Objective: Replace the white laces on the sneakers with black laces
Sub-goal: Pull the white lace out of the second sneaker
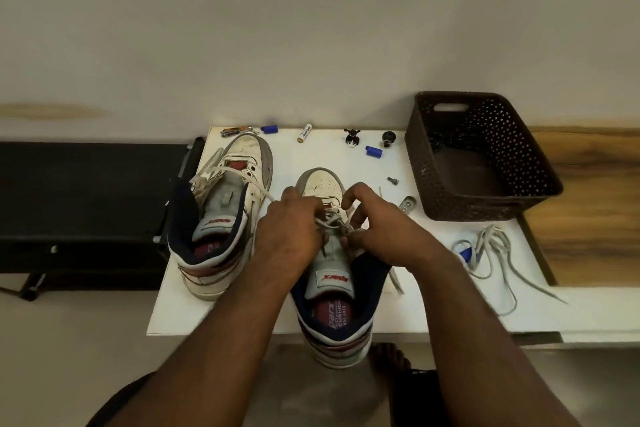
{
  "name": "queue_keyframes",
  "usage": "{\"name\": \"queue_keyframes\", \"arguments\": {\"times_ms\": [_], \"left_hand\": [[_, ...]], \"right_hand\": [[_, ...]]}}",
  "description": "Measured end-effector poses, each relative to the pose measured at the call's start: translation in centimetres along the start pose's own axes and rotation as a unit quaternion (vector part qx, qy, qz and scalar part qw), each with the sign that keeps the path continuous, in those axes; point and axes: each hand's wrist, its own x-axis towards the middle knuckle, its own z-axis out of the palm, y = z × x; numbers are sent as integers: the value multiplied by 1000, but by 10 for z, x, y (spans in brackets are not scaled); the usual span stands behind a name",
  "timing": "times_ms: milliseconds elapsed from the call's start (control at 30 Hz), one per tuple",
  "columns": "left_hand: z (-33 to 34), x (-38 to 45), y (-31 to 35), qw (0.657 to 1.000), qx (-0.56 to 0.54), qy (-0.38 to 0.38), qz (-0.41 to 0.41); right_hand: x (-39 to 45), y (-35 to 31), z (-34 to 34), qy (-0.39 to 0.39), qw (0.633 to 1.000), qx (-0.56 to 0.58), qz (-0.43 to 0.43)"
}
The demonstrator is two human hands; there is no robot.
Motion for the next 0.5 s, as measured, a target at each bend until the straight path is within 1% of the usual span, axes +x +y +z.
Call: {"name": "queue_keyframes", "arguments": {"times_ms": [100, 233, 267, 333, 400, 433, 500], "left_hand": [[-1, 1, 1, 999, -31, 31, -17], [-4, 4, -5, 981, -145, 104, -72], [-4, 5, -5, 982, -138, 109, -68], [-5, 6, -5, 992, -99, 78, -26], [-6, 7, -2, 995, -98, 13, 8], [-6, 7, -2, 996, -92, -7, 16], [-7, 9, -2, 998, -67, -5, 15]], "right_hand": [[1, -1, -2, -5, 1000, -4, 2], [-1, -2, -5, -13, 1000, -11, 14], [-1, -3, -5, -13, 1000, -14, 11], [-1, -5, -4, -15, 1000, -21, 5], [0, -6, -2, -13, 999, -29, -1], [0, -6, -1, -13, 999, -32, -2], [2, -6, 0, -11, 999, -40, -1]]}}
